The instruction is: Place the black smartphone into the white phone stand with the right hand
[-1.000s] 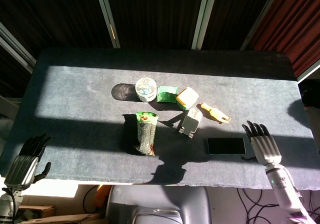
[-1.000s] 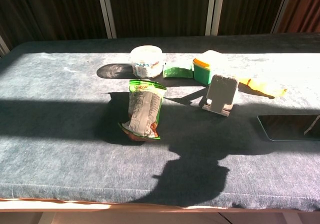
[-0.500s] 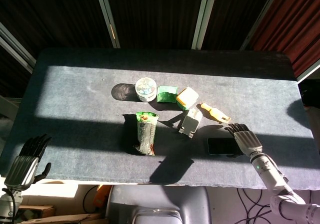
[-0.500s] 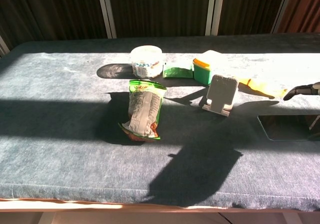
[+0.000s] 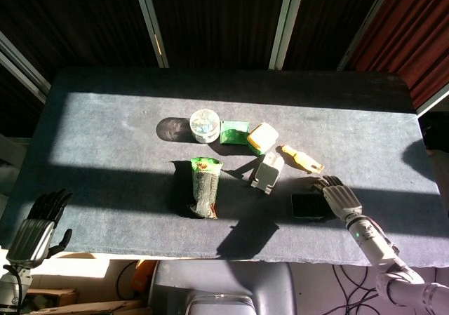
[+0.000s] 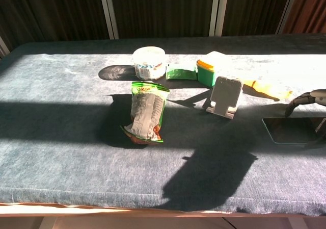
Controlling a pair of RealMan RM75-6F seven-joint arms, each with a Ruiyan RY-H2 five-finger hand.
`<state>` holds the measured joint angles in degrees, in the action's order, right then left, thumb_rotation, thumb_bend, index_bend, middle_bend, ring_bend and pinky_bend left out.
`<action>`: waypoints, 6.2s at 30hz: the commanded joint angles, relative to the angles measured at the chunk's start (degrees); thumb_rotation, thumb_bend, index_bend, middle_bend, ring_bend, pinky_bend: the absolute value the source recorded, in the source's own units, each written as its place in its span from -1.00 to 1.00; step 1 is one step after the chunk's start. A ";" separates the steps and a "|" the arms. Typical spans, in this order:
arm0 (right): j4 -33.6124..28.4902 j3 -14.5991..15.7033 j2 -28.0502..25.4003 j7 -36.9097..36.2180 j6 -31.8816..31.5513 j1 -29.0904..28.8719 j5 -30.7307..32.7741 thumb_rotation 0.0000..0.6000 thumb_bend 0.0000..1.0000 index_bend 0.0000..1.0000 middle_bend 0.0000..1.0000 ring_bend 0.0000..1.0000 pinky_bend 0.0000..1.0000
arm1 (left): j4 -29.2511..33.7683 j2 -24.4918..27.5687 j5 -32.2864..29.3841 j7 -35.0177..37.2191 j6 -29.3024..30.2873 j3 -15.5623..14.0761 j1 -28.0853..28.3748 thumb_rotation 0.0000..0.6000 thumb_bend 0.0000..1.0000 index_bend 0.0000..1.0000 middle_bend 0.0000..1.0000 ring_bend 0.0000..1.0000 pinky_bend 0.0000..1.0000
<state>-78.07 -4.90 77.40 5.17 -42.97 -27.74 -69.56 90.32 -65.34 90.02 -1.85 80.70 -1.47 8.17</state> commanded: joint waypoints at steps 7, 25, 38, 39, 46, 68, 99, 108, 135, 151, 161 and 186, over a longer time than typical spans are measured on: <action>1.23 0.80 0.96 -1.73 -0.71 -0.31 -0.88 1.00 -0.64 -0.13 -0.40 -0.88 -0.68 | 0.02 -0.14 0.02 -0.22 -0.20 -0.08 0.09 1.00 -0.13 -1.00 -1.00 -1.00 -0.87; 0.48 1.91 1.33 2.85 -2.00 -0.69 1.96 1.00 -0.64 0.09 -0.31 -0.72 -0.52 | 0.08 -0.18 0.07 -0.25 -0.45 -0.21 0.25 1.00 -0.13 -1.00 -1.00 -1.00 -0.87; 0.98 2.28 2.68 6.18 -4.00 -0.64 3.55 1.00 -0.62 0.39 -0.09 -0.37 -0.27 | 0.06 -0.13 0.26 -0.06 -0.32 -0.33 0.21 1.00 -0.13 -1.00 -1.00 -1.00 -0.87; 1.01 2.31 2.77 6.37 -4.21 -0.60 3.58 1.00 -0.61 0.42 -0.07 -0.35 -0.25 | 0.06 -0.14 0.28 -0.06 -0.29 -0.34 0.20 1.00 -0.13 -1.00 -1.00 -1.00 -0.87; 0.79 2.44 3.33 8.60 -7.07 -0.08 3.19 1.00 -0.52 0.56 0.04 -0.24 -0.18 | 0.04 -0.16 0.30 -0.05 -0.23 -0.35 0.18 1.00 -0.13 -1.00 -1.00 -1.00 -0.87; -1.54 3.25 5.25 19.23 -13.91 1.33 3.76 1.00 -0.41 0.86 0.28 0.03 -0.04 | -0.22 0.07 0.86 0.93 0.53 -0.45 -0.06 1.00 -0.13 -1.00 -1.00 -1.00 -0.87; 1.89 2.33 8.40 33.41 -18.18 0.85 6.49 1.00 -0.35 0.82 0.29 0.04 -0.03 | -0.29 0.16 0.69 1.18 0.51 -0.38 -0.10 1.00 -0.14 -1.00 -1.00 -1.00 -0.87; 3.40 1.78 8.76 34.26 -17.59 0.42 7.56 1.00 -0.35 0.82 0.29 0.04 -0.03 | -0.20 0.14 0.62 1.01 0.40 -0.38 -0.08 1.00 -0.13 -1.00 -1.00 -1.00 -0.87; -6.04 1.91 -0.62 73.14 -26.31 -8.41 -4.33 1.00 -0.34 0.82 0.29 0.02 -0.06 | -0.17 -0.15 0.26 0.44 -0.52 -0.33 0.34 1.00 -0.13 -1.00 -1.00 -1.00 -0.87; 2.48 4.79 0.00 75.60 -11.93 -21.79 -19.48 1.00 -0.35 0.82 0.29 0.02 -0.11 | -0.46 0.21 0.14 1.62 -0.59 -0.28 0.45 1.00 -0.13 -1.00 -1.00 -1.00 -0.87; 4.48 5.69 0.10 69.38 -9.09 -24.40 -24.59 1.00 -0.34 0.82 0.29 0.02 -0.13 | -0.52 0.30 0.51 1.88 -0.24 -0.41 0.35 1.00 -0.13 -1.00 -1.00 -1.00 -0.87; -9.96 1.70 -1.80 96.53 -5.04 -22.83 -1.28 1.00 -0.38 0.82 0.29 0.02 -0.19 | -0.67 0.47 1.61 2.45 -0.52 -1.05 0.60 1.00 -0.13 -1.00 -1.00 -1.00 -0.87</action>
<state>-86.66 -2.68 74.96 98.63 -47.39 -50.43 -74.08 89.65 -64.86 91.64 0.60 80.17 -2.53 8.77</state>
